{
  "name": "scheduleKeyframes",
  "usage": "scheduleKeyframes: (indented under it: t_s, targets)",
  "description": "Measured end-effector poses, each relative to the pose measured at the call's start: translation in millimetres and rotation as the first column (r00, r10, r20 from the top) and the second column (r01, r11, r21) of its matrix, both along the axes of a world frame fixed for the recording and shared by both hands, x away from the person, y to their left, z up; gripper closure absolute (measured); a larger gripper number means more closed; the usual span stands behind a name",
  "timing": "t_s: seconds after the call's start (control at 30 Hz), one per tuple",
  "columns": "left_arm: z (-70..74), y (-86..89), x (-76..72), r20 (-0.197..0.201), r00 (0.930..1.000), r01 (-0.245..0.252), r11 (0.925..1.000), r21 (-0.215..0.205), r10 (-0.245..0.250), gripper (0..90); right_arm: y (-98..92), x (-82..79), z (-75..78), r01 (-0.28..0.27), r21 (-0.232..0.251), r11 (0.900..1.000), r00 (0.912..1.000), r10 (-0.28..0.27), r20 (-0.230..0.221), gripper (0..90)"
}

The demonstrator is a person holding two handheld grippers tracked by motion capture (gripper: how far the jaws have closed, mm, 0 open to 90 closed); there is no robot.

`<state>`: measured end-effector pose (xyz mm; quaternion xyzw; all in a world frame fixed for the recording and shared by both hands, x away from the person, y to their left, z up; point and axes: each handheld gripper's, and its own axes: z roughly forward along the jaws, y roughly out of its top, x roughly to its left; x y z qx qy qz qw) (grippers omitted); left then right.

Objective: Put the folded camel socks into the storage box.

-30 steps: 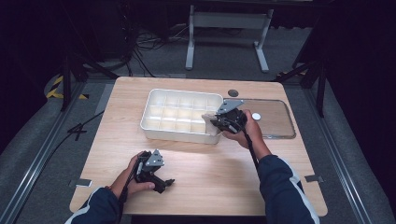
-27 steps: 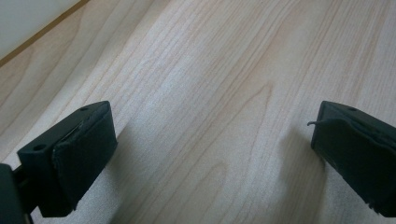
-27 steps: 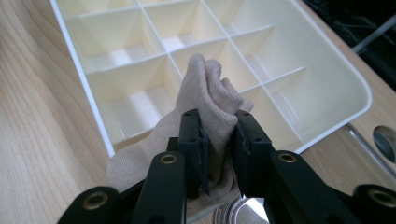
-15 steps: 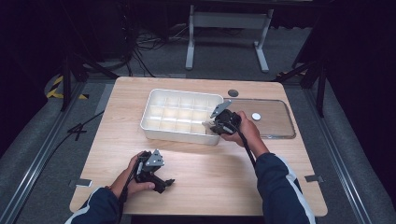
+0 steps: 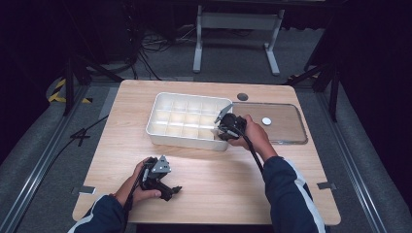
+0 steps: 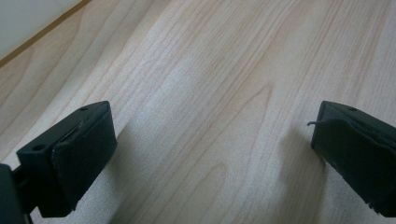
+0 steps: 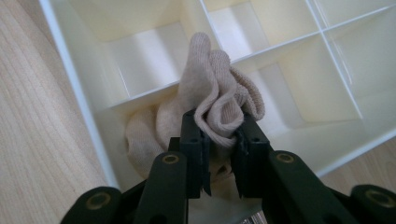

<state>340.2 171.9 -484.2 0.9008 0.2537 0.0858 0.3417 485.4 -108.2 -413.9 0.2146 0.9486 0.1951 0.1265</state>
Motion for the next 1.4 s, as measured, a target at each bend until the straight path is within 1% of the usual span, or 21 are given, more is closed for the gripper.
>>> scheduleKeyframes:
  t_s: [0.07, 0.1, 0.13, 0.3, 0.37, 0.4, 0.43, 0.47, 0.53, 0.6, 0.7, 0.77, 0.83, 0.87, 1.03, 1.13, 1.2, 1.23, 1.27, 1.33, 1.4]
  targets:
    - [-0.2, -0.1, 0.0, 0.002, 1.0, -0.001, 1.0, -0.001, 0.001, 0.1, 1.5, 3.1, 1.0, 0.002, -0.012, 1.0, 0.9997, -0.003, -0.026, 76.1]
    - [-0.2, -0.1, -0.1, 0.002, 1.0, -0.002, 1.0, -0.001, 0.002, 0.1, 2.1, 4.1, 1.1, 0.0, -0.019, 1.0, 0.9995, -0.001, -0.032, 76.1]
    - [-0.3, -0.1, -0.1, 0.002, 1.0, -0.001, 1.0, -0.002, 0.001, 0.1, 4.5, 4.7, 0.8, 0.001, -0.038, 0.999, 0.9992, -0.002, -0.039, 76.2]
    - [-0.4, -0.3, -0.2, 0.001, 1.0, -0.004, 1.0, -0.005, 0.004, 0.1, 6.1, 7.7, -0.3, -0.012, -0.048, 0.999, 0.9981, 0.009, -0.062, 76.2]
    - [-0.6, -0.5, -0.2, 0.0, 1.0, -0.003, 1.0, -0.007, 0.003, 0.1, 7.6, 8.2, -1.6, -0.021, -0.064, 0.998, 0.9979, 0.017, -0.062, 76.3]
    - [-0.4, -0.3, -0.2, 0.001, 1.0, -0.003, 1.0, -0.004, 0.003, 0.1, 12.2, 8.8, -5.5, -0.021, -0.104, 0.994, 0.9973, 0.014, -0.072, 76.4]
    - [-0.4, -0.3, -0.2, 0.001, 1.0, -0.003, 1.0, -0.004, 0.003, 0.1, 12.2, 8.8, -5.5, -0.021, -0.104, 0.994, 0.9973, 0.014, -0.072, 76.4]
    - [-0.3, -0.3, -0.3, 0.002, 1.0, -0.004, 1.0, -0.003, 0.004, 0.1, 13.2, 9.3, -5.4, -0.015, -0.106, 0.994, 0.9966, 0.007, -0.082, 76.4]
    - [-0.5, -0.5, -0.3, 0.001, 1.0, -0.005, 1.0, -0.006, 0.005, 0.1, 12.0, 12.5, -5.0, -0.026, -0.096, 0.995, 0.9946, 0.016, -0.103, 76.0]
    - [-0.6, -0.6, -0.2, 0.0, 1.0, -0.004, 1.0, -0.008, 0.004, 0.0, 11.8, 12.7, -4.8, -0.022, -0.09, 0.996, 0.9941, 0.012, -0.107, 75.7]
    - [-0.6, -0.9, 0.1, 0.003, 1.0, -0.005, 1.0, -0.008, 0.005, 0.0, 11.5, 12.9, -2.6, -0.028, -0.094, 0.995, 0.9938, 0.017, -0.11, 74.6]
    - [-0.6, -0.9, 0.0, 0.004, 1.0, -0.005, 0.9999, -0.009, 0.005, 0.1, 9.5, 11.9, -0.6, -0.03, -0.078, 0.996, 0.9939, 0.021, -0.108, 72.8]
    - [-0.6, -1.0, -0.4, 0.004, 1.0, -0.008, 0.9999, -0.009, 0.008, 0.2, 6.6, 10.8, 1.7, -0.023, -0.045, 0.999, 0.9937, 0.018, -0.11, 70.2]
    - [-0.7, -1.0, -0.4, 0.004, 1.0, -0.007, 0.9999, -0.009, 0.007, 0.2, 4.7, 10.5, 2.3, -0.016, -0.022, 1.0, 0.9934, 0.014, -0.114, 69.7]
    - [-0.5, -0.7, -0.5, 0.002, 1.0, -0.005, 1.0, -0.005, 0.005, 0.3, -4.0, 8.6, 8.7, 0.001, 0.044, 0.999, 0.9936, 0.004, -0.113, 69.4]
    - [-0.3, -0.7, -0.6, 0.0, 1.0, -0.005, 1.0, -0.005, 0.005, 0.3, -5.1, 6.9, 8.9, -0.004, 0.056, 0.998, 0.9943, 0.01, -0.107, 68.4]
    - [-0.3, -0.7, -0.6, -0.001, 1.0, -0.005, 1.0, -0.005, 0.005, 0.3, -6.3, 5.1, 9.9, 0.004, 0.074, 0.997, 0.9956, 0.003, -0.094, 66.9]
    - [-0.3, -0.7, -0.6, -0.001, 1.0, -0.005, 1.0, -0.005, 0.005, 0.3, -6.3, 5.1, 9.9, 0.004, 0.074, 0.997, 0.9956, 0.003, -0.094, 66.9]
    - [-0.2, -0.6, -0.5, -0.001, 1.0, -0.004, 1.0, -0.004, 0.004, 0.3, -7.8, 4.1, 11.7, 0.005, 0.098, 0.995, 0.9955, 0.004, -0.094, 66.4]
    - [-0.2, -0.6, -0.4, 0.002, 1.0, -0.005, 1.0, -0.003, 0.005, 0.3, -8.3, 2.7, 12.6, 0.007, 0.098, 0.995, 0.996, 0.001, -0.09, 66.2]
    - [-0.2, -0.6, -0.5, -0.001, 1.0, -0.004, 1.0, -0.004, 0.004, 0.3, -10.6, 0.4, 14.1, 0.004, 0.103, 0.995, 0.9976, 0.003, -0.069, 65.9]
